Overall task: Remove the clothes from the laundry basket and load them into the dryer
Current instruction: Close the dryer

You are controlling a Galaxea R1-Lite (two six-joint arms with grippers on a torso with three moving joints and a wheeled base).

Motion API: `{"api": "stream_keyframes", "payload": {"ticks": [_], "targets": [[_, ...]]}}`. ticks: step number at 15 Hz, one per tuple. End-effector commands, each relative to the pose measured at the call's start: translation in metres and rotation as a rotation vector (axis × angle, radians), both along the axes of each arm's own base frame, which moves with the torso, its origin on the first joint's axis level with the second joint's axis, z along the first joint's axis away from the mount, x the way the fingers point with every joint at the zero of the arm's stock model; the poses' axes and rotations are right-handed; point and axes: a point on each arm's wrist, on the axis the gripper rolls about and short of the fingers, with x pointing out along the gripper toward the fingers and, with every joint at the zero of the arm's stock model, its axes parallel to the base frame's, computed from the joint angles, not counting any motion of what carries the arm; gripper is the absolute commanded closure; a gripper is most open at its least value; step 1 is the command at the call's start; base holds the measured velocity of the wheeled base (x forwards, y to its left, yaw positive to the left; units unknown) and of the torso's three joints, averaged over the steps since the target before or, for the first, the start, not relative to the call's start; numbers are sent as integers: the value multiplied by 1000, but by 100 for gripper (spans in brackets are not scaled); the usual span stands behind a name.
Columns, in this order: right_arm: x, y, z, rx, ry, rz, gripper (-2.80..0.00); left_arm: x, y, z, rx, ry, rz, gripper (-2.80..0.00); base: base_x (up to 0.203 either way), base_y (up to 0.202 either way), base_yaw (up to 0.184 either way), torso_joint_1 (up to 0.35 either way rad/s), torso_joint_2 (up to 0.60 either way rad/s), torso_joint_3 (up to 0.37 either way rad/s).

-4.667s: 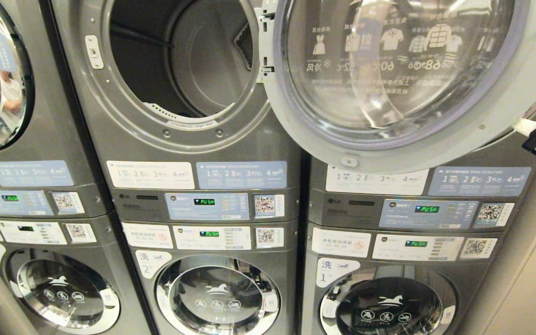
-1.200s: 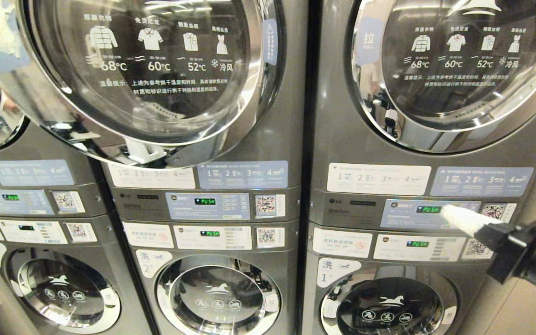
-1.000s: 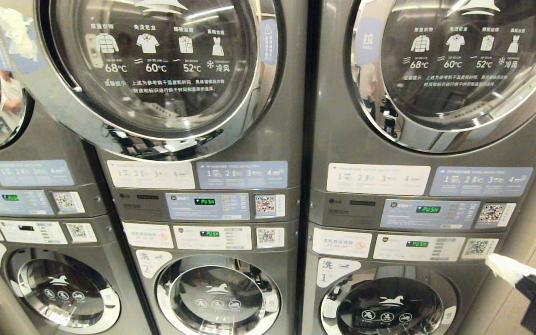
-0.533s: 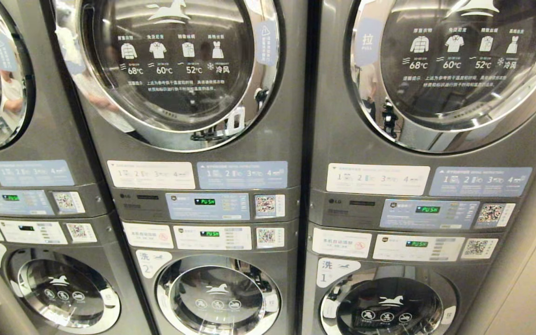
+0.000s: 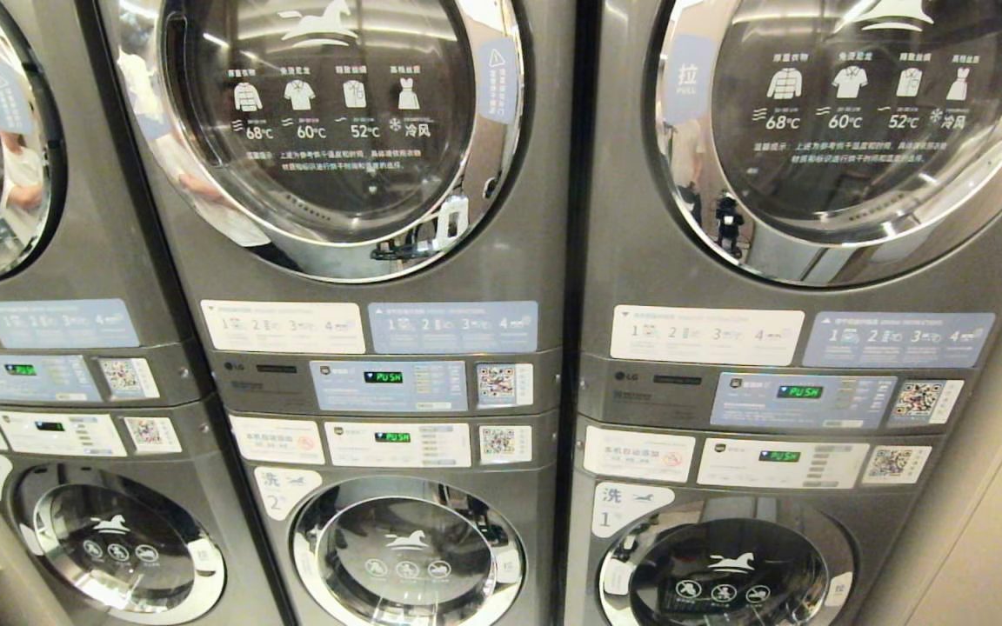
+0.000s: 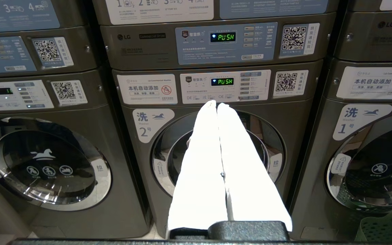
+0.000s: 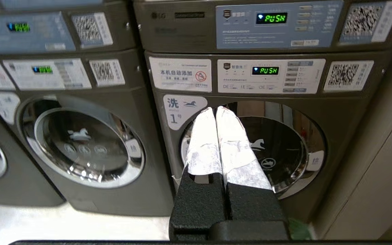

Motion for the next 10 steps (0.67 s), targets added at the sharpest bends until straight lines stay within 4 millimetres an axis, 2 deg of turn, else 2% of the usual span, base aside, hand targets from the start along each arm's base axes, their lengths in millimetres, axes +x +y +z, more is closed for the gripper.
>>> {"api": "stream_keyframes", "payload": {"ticks": [1,4,8,10], "targets": [[-1,0,-1,34,-12,-11,0,0,0,0,0,-2,0,0,0,0,0,0,0,0],[-2,1,0,7,-16,38,0,0,0,0,-2,-2,3,0,0,0,0,0,0,0],[-1,3,2,-215,-36,155,0,0,0,0,3,-1,2,0,0,0,0,0,0,0],[2,3,3,-215,-7,167,0,0,0,0,0,-1,2,0,0,0,0,0,0,0]]}}
